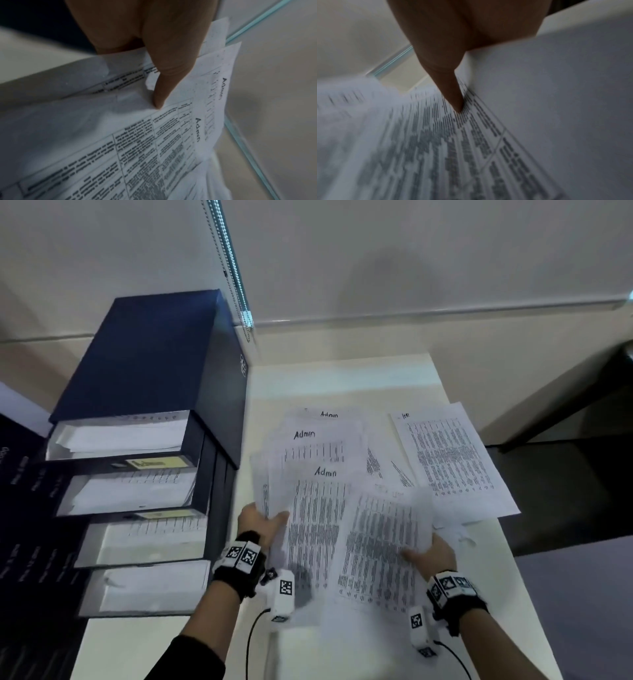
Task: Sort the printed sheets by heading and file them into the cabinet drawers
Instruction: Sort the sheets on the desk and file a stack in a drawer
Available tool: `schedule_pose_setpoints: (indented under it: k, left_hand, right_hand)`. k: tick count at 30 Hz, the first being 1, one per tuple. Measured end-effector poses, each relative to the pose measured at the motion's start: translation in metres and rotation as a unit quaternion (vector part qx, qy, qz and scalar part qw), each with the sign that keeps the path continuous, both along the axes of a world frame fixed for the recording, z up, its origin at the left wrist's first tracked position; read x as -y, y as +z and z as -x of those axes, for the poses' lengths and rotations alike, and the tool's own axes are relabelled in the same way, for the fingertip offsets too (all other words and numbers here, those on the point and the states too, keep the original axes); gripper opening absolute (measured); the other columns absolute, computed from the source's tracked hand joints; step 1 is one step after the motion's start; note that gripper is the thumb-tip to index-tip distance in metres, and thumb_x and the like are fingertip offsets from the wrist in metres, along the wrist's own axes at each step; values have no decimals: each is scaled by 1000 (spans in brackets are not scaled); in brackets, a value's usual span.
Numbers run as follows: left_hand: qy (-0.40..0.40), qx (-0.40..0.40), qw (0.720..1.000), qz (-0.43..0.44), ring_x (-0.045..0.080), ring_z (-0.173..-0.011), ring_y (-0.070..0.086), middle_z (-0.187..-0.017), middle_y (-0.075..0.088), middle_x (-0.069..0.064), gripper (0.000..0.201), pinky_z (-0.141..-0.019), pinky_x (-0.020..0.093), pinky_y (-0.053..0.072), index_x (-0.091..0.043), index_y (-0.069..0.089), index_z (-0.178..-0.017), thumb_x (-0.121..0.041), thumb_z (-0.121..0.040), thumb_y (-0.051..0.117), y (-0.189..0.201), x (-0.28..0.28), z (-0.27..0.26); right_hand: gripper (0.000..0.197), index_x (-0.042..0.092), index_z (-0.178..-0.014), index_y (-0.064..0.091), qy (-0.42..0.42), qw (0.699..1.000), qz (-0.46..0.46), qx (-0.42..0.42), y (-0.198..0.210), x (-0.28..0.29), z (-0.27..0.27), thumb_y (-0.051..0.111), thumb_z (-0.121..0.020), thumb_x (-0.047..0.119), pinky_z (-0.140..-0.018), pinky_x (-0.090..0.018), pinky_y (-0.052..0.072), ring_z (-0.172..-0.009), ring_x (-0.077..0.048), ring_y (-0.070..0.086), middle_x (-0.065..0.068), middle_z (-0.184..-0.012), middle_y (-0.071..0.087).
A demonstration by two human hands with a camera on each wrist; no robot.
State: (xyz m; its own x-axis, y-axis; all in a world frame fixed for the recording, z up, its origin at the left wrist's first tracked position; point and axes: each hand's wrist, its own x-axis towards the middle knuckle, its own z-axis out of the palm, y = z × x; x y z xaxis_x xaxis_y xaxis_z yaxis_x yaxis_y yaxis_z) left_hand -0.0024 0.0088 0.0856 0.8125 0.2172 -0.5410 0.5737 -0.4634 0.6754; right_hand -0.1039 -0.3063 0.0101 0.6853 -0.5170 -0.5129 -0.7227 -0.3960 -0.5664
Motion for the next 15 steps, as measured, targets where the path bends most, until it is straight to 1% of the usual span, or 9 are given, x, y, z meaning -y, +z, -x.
schedule_pose_setpoints:
  k: [2,3,6,8,9,11,12,13,15]
  left_hand:
    - [-16,86,996,-17,25,-82,68,-95,72,12,34,-71,26,53,2,69,-106,-19,-80,79,35,-4,-8]
    - [-18,128,991,-27,22,-77,66,-88,70,8,25,-67,23,51,-1,70,-102,-15,-82,77,56,-5,-14]
    - [-17,245,969,-15,21,-76,67,-84,71,4,18,-70,31,59,-10,69,-97,-22,-84,75,119,-16,-25]
    - [-29,293,956,-5,22,-70,66,-80,71,10,29,-61,28,58,-8,69,-98,-34,-84,74,153,-28,-30]
    - [-41,317,948,9,25,-71,68,-81,71,13,37,-61,30,58,-8,70,-99,-41,-83,73,171,-33,-30]
    - [-63,368,927,42,27,-84,71,-89,75,8,39,-73,40,60,-12,71,-102,-45,-82,73,199,-40,-31]
    - [-75,389,916,60,21,-89,72,-91,75,0,31,-78,40,60,-15,71,-102,-40,-83,74,210,-41,-28]
    - [-88,397,911,75,13,-92,72,-92,74,-10,21,-80,34,59,-21,70,-102,-33,-85,73,216,-42,-24]
    - [-110,393,905,117,3,-95,70,-93,72,-18,19,-84,27,57,-30,67,-101,-24,-85,73,216,-40,-12]
  right_hand:
    - [66,6,-126,53,15,1000,18,13,0,-4,6,84,-71,22,-93,-40,52,-102,-31,65,-14,-116,67]
    - [75,6,-133,46,19,1000,12,11,2,-5,7,84,-70,22,-97,-43,50,-109,-33,63,-16,-122,64]
    - [112,9,-151,14,48,998,35,-36,22,-6,-2,87,-68,28,-105,-48,41,-128,-40,46,-23,-144,41]
    - [128,11,-153,1,84,990,104,-41,50,-13,-11,86,-63,44,-106,-52,40,-133,-44,36,-26,-148,29]
    - [131,12,-153,1,102,987,122,1,63,-17,-17,85,-61,50,-108,-53,37,-135,-43,33,-26,-149,27]
    - [129,16,-155,4,133,976,81,149,104,-30,-33,84,-61,54,-113,-49,30,-142,-33,25,-16,-155,21]
    - [128,22,-155,5,135,964,38,226,127,-39,-40,85,-60,55,-113,-46,30,-142,-26,24,-7,-156,20]
    - [126,28,-154,6,132,946,-20,294,148,-47,-48,86,-59,54,-111,-41,32,-141,-18,27,0,-156,21]
    - [120,32,-152,15,124,913,-105,374,185,-68,-58,89,-58,44,-105,-30,37,-133,-8,36,7,-152,31]
